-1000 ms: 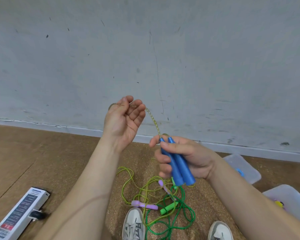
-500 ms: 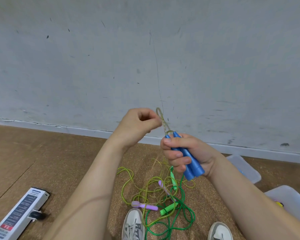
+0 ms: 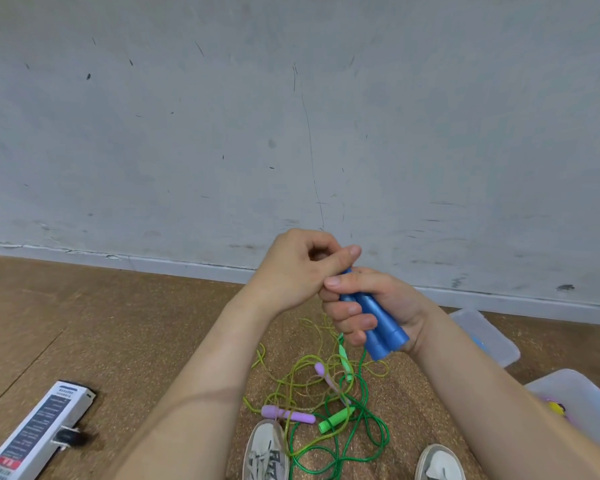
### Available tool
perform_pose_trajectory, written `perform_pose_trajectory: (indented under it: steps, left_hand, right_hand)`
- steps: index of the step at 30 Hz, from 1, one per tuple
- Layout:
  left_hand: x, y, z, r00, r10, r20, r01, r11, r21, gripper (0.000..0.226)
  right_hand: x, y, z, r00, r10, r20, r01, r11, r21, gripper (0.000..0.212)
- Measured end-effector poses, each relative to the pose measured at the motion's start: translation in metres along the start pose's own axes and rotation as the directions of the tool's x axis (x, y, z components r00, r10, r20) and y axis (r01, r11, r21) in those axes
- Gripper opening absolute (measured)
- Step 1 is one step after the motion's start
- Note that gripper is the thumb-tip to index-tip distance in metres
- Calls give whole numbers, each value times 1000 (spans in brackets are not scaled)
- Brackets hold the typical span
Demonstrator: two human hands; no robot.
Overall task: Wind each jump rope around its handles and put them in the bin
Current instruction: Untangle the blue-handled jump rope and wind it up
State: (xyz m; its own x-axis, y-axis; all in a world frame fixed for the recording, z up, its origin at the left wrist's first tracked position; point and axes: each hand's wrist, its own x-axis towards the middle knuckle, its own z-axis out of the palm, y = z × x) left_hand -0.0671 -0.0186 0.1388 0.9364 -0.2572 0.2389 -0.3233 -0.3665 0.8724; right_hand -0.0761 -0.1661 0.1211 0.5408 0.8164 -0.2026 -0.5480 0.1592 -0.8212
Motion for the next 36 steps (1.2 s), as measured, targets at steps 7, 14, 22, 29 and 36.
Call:
perform_pose_trajectory:
  steps: [7,14,22,29,36]
  left_hand:
    - [-2,7,-12,992,0,-125,11,996,84,42]
    - [0,-2,-21,972,34,-231,-16,996,83,47]
    - [5,3,-10,959,-195,-206,106,920,-378,50]
    - [11,-1,20,956,-254,-147,165,880,-445,37]
    - [13,-13,15,1000,10,30,-26,793,609,17]
  right_hand:
    - [-2,4,2,996,10,86,-14,999,45,21]
    - [2,14,10,994,103,-34,-107,983,-150,19]
    - [5,11,15,999,2,-46,-5,998,-57,27]
    - [9,-2,11,965,-192,-177,231,944,236,25]
    - [8,-3,-9,754,-198,-626,155,980,-124,24]
